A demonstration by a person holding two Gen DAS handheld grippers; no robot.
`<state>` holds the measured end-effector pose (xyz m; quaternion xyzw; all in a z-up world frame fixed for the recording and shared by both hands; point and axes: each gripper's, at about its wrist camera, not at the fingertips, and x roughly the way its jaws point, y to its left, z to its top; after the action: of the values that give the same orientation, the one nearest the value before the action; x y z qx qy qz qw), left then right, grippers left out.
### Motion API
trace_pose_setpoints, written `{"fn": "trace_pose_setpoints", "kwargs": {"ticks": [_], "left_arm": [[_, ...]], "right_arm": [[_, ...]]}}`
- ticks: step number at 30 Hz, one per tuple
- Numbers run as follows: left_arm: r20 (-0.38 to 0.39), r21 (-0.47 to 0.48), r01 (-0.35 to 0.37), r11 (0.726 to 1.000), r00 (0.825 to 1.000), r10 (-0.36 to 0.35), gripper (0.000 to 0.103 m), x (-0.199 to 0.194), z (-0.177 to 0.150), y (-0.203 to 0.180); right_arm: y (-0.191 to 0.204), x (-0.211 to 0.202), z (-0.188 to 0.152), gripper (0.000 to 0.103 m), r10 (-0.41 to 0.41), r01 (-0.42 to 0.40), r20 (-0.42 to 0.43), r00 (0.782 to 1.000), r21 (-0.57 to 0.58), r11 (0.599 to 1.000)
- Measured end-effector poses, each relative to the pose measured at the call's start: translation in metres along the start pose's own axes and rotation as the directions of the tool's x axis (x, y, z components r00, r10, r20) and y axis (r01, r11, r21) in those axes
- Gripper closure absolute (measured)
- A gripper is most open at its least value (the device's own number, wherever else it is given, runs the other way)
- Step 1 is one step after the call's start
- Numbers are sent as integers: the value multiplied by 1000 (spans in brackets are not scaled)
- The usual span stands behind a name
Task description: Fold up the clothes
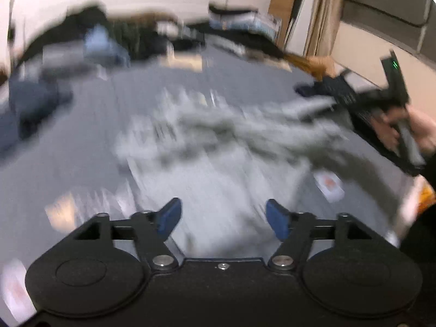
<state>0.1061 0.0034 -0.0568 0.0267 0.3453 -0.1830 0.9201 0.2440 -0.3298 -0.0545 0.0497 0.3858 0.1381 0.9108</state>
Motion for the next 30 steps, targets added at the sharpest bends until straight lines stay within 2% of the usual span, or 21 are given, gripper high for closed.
{"fn": "trace_pose_setpoints", "kwargs": {"ticks": [2,7,10,12,14,17,18,20,21,22,23,26,30], "left_arm": [[46,48,-52,998,998,49,12,13,25,13],[95,134,-98,986,992,86,14,75,75,37],[57,204,-99,974,994,89,14,115,87,34],[23,249,-89,964,996,87,22,140,92,31],[-5,288,-91,953,995,97,24,161,93,29],[-44,299,-88,950,993,106,26,182,90,33],[-58,292,-80,953,993,101,33,185,89,36],[-108,269,-48,962,991,80,56,195,86,42],[-134,256,-26,966,989,63,80,199,85,44],[-159,242,-6,970,986,46,87,204,84,47],[-160,228,-5,974,986,43,87,202,83,48],[-129,196,33,980,992,-8,97,183,82,48],[-80,163,79,983,995,-66,98,145,85,39]], "right_arm": [[3,4,-1,75,-9,9,-7,1000,-19,1000],[5,6,0,67,-17,17,-10,1000,-44,999],[1,5,2,65,-5,6,3,1000,-37,999],[1,7,3,64,1,-1,6,1000,-38,999],[-1,10,4,63,15,-15,3,1000,-31,999],[0,15,3,63,14,-14,-1,1000,-46,999],[0,16,3,63,13,-13,-4,1000,-46,999],[-1,19,3,62,15,-15,-12,1000,-45,999],[-1,20,2,62,15,-16,-16,1000,-46,999],[-1,21,2,62,18,-19,-19,1000,-47,999],[-1,22,1,62,23,-24,-20,1000,-44,999],[-1,21,2,62,30,-31,-11,999,-31,999],[1,15,5,60,48,-48,15,999,-21,999]]}}
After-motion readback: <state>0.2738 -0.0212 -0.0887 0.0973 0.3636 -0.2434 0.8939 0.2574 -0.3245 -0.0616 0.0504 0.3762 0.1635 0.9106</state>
